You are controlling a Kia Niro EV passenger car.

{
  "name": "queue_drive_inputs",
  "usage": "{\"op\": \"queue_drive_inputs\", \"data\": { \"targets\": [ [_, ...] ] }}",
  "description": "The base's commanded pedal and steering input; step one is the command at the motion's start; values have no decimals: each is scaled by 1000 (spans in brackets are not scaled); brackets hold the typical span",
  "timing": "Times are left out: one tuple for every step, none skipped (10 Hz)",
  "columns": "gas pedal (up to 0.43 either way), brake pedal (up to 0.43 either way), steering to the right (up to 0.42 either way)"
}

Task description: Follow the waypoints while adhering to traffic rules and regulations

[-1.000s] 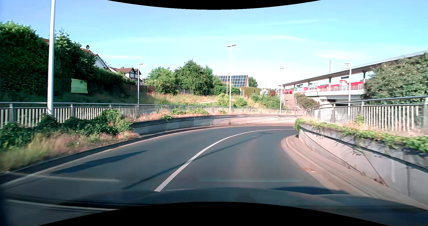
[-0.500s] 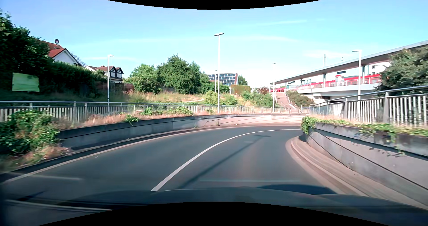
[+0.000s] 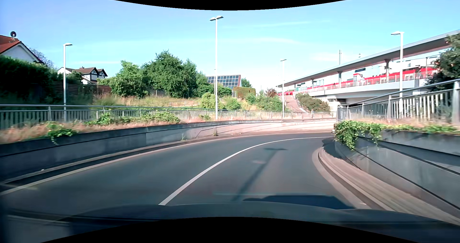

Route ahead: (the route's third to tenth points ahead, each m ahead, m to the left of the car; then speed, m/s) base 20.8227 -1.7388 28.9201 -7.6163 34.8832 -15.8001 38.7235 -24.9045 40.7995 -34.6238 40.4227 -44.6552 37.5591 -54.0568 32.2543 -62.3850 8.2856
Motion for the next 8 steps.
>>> {"op": "queue_drive_inputs", "data": {
  "targets": [
    [0, 122, 80],
    [0, 122, 84],
    [0, 122, 88],
    [0, 128, 91],
    [0, 128, 96],
    [0, 128, 101],
    [0, 128, 104],
    [0, 128, 106]
  ]
}}
